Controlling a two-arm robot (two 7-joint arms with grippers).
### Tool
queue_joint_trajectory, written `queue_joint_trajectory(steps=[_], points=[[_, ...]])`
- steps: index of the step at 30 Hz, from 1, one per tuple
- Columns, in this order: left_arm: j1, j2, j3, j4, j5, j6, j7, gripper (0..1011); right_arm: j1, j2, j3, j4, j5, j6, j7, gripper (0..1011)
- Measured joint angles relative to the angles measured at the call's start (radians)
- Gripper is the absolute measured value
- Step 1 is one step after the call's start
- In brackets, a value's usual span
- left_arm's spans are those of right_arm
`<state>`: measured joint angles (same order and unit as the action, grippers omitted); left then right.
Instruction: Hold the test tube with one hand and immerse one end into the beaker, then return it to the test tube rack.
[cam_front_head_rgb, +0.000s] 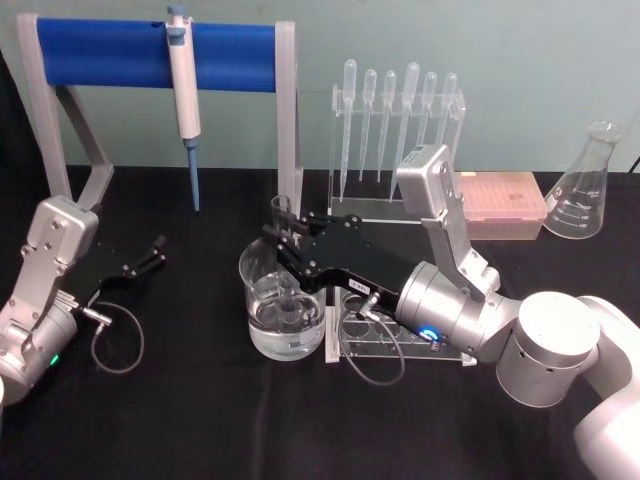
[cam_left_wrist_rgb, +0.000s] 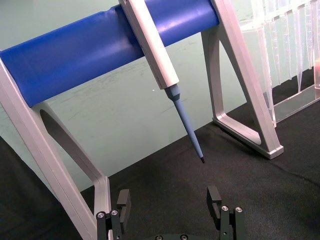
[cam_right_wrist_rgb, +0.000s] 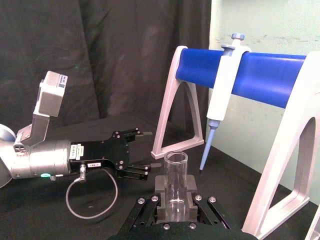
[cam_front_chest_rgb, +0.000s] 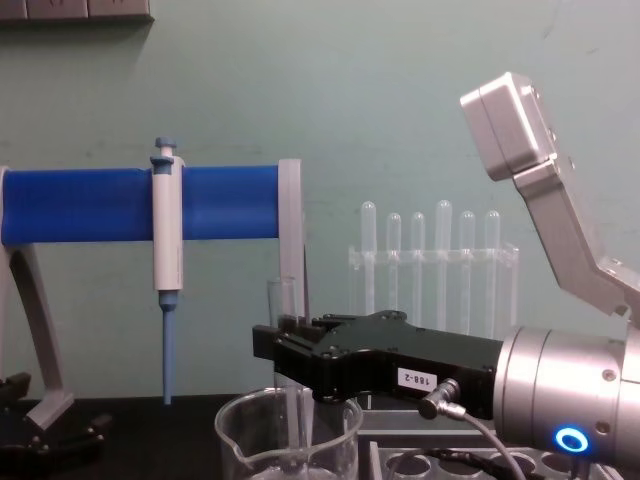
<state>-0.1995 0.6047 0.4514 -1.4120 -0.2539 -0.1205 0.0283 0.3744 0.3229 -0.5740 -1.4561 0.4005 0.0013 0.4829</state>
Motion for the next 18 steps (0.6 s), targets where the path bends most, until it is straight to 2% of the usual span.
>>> queue_joint_trajectory(steps=[18], points=[[0.000, 0.000, 0.000, 0.000, 0.000, 0.000, 0.000, 1000, 0.000, 0.000, 0.000, 0.000, 0.000, 0.000, 0.000, 224]])
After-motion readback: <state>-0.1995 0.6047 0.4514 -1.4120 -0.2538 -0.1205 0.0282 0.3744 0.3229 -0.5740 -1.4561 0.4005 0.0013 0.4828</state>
